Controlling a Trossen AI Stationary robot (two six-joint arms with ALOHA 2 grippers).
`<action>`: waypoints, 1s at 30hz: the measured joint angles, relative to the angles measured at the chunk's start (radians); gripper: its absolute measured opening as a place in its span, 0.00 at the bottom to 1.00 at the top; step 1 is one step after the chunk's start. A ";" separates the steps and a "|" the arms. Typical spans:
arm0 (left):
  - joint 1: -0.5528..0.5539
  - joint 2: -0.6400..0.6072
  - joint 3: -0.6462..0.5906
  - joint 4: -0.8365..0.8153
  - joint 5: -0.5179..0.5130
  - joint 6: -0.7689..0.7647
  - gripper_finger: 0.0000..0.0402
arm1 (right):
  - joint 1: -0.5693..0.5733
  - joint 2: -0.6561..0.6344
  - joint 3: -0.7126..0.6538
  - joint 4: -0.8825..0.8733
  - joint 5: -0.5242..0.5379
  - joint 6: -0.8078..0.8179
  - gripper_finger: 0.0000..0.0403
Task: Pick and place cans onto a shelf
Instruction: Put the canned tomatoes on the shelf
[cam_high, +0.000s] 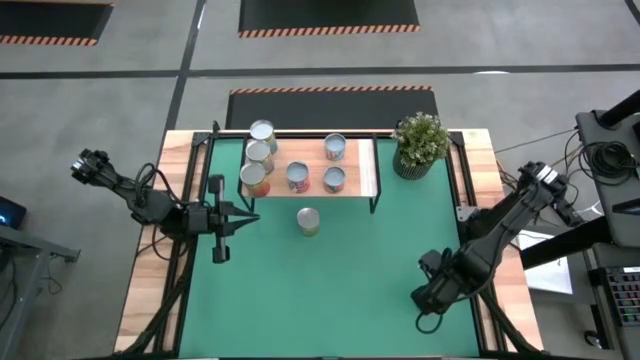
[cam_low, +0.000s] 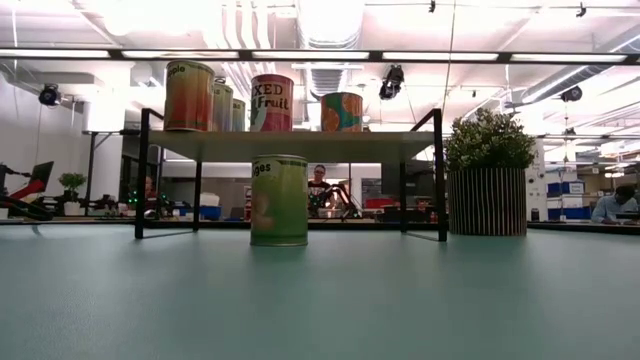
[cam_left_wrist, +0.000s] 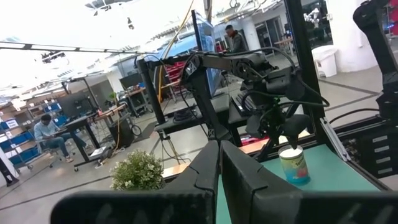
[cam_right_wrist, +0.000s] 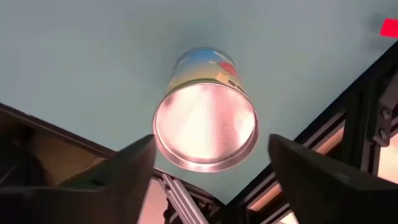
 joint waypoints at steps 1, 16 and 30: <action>0.000 0.000 0.000 0.000 0.000 0.000 0.00 | 0.000 0.005 0.000 0.002 0.000 0.003 0.78; 0.000 0.000 0.000 -0.002 0.000 -0.004 0.00 | 0.007 0.073 -0.001 0.023 -0.028 -0.004 0.93; 0.000 0.000 -0.002 -0.002 0.000 -0.005 0.00 | 0.006 0.167 -0.018 0.072 -0.059 -0.106 0.86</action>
